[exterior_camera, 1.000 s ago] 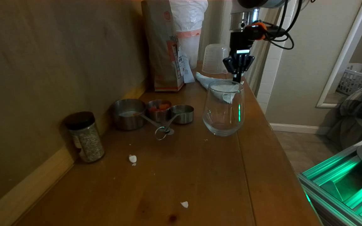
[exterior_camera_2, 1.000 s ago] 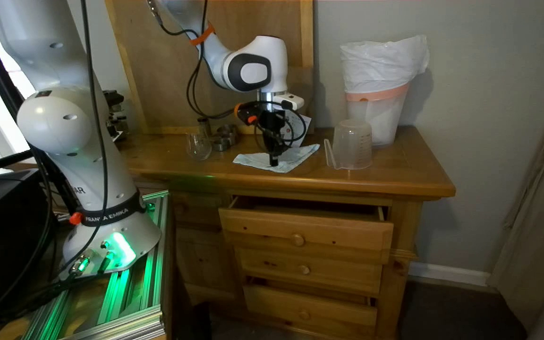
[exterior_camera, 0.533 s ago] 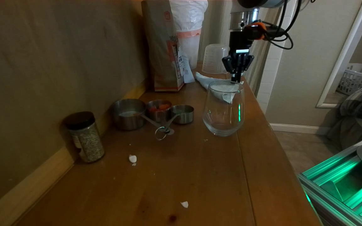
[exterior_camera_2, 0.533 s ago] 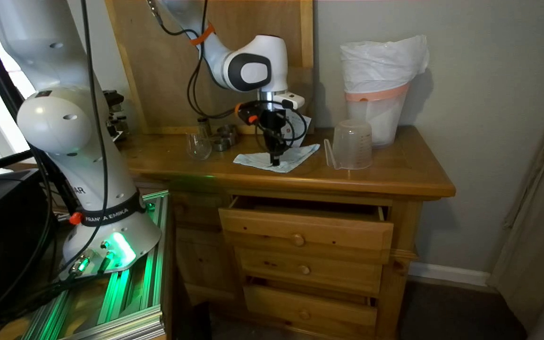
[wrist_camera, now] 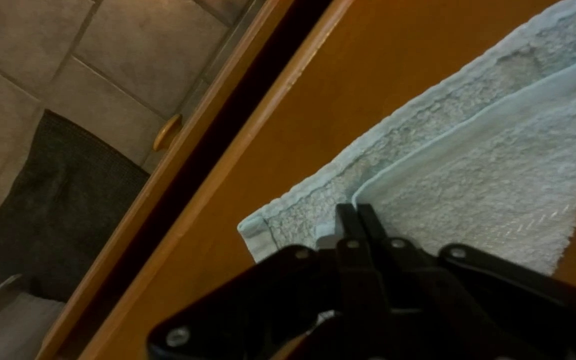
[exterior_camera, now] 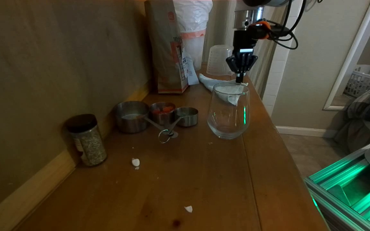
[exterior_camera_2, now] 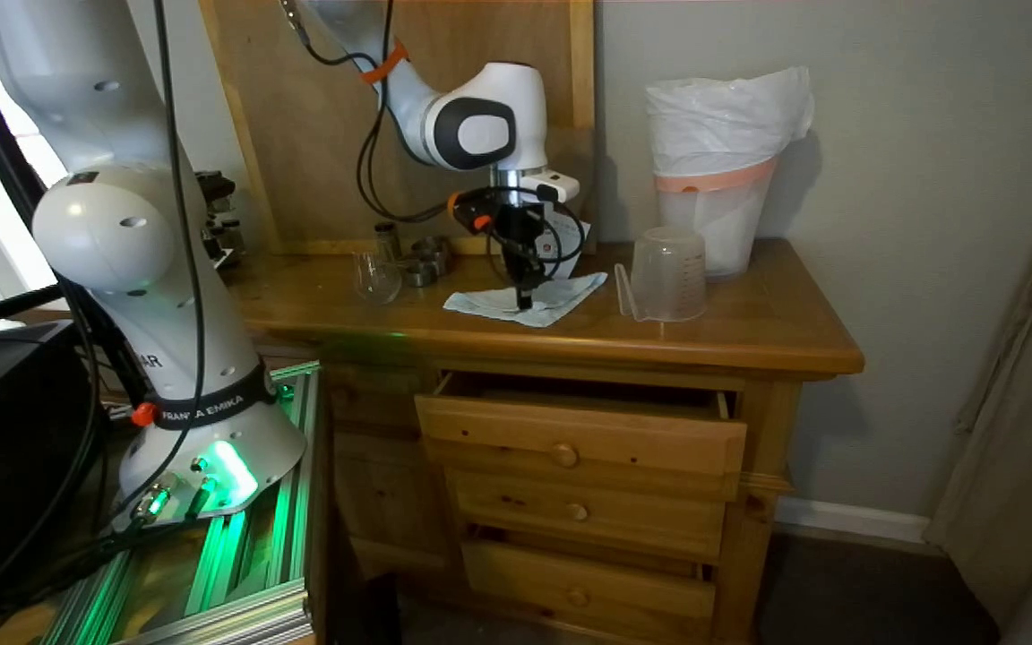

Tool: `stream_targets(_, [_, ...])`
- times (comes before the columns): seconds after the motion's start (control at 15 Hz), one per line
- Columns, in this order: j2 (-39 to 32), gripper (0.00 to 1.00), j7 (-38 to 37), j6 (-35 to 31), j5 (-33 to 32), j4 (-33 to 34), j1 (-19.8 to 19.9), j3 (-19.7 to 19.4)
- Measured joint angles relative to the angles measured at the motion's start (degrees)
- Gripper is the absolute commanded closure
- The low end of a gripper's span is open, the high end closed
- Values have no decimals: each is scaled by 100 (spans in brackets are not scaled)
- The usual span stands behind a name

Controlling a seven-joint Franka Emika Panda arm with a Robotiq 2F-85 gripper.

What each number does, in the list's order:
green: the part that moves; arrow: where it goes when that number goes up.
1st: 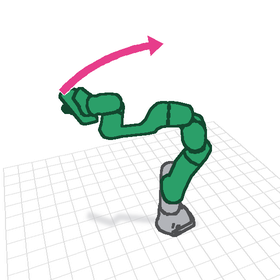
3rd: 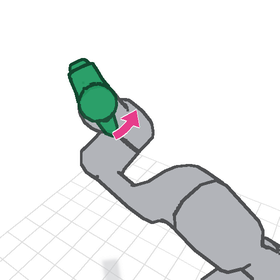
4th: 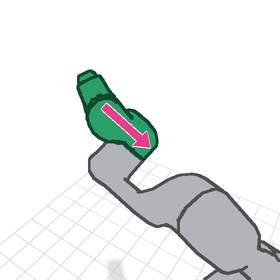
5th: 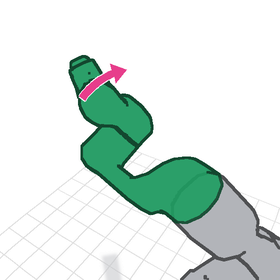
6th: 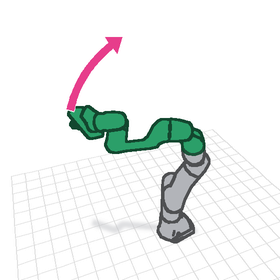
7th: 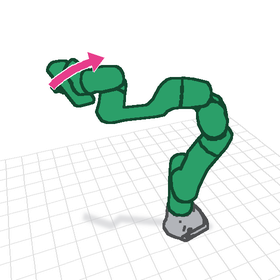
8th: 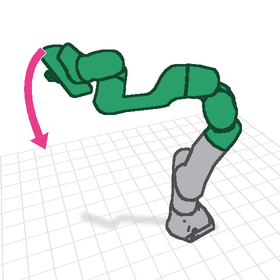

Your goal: Unfold the towel then lay it out on the counter.

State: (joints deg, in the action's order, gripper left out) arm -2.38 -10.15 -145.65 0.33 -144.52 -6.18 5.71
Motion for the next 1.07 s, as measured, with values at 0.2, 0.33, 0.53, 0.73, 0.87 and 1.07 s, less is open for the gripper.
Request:
stream_targets(0.2, [116,96,0,23,0,-1,-12,38])
stream_targets(0.33, [289,96,0,118,-18,-6,-39,70])
stream_targets(0.53, [596,96,-20,334,-157,-26,-65,111])
stream_targets(0.73, [824,96,-20,493,-198,-72,-85,176])
stream_targets(0.87, [944,97,-17,579,-189,-85,-142,253])
stream_targets(1.07, [1090,96,-11,632,-124,-88,-301,394])
